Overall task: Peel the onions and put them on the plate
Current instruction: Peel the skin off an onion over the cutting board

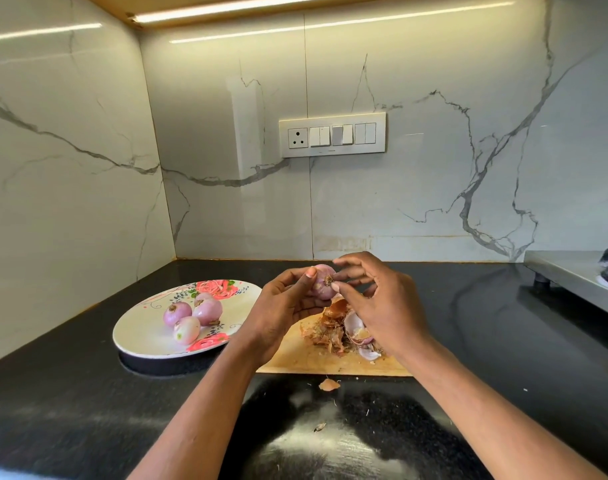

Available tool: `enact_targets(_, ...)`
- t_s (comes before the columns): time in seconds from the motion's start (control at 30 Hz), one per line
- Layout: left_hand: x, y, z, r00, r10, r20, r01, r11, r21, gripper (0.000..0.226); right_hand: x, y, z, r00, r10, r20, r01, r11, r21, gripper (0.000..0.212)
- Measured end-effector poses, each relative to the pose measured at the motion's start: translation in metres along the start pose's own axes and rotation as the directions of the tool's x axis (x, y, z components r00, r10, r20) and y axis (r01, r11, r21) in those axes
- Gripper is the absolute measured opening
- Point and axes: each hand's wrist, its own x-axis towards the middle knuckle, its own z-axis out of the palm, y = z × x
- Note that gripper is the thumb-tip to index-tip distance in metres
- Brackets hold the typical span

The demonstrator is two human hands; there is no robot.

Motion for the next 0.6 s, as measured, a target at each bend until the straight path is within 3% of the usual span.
enact_targets(0.3,0.001,-0.001,0.0,1.0,0.002,-0.025,-0.002,1.0,-0.015,0.043,-0.001,0.001,0.0,0.998,0.067,-0.017,-0.067,0.998,-0.014,0.03)
enact_targets(0.5,0.0,0.0,0.0,1.0,0.004,-0.029,-0.004,1.0,-0.007,0.043,0.002,0.01,0.0,0.991,0.133,0.022,-0.132,0.991,-0.025,0.012)
enact_targets(0.6,0.0,0.0,0.0,0.999,0.001,-0.038,0.001,0.999,0.038,0.04,0.002,0.01,0.001,0.99,0.121,0.079,-0.118,0.992,-0.038,0.023)
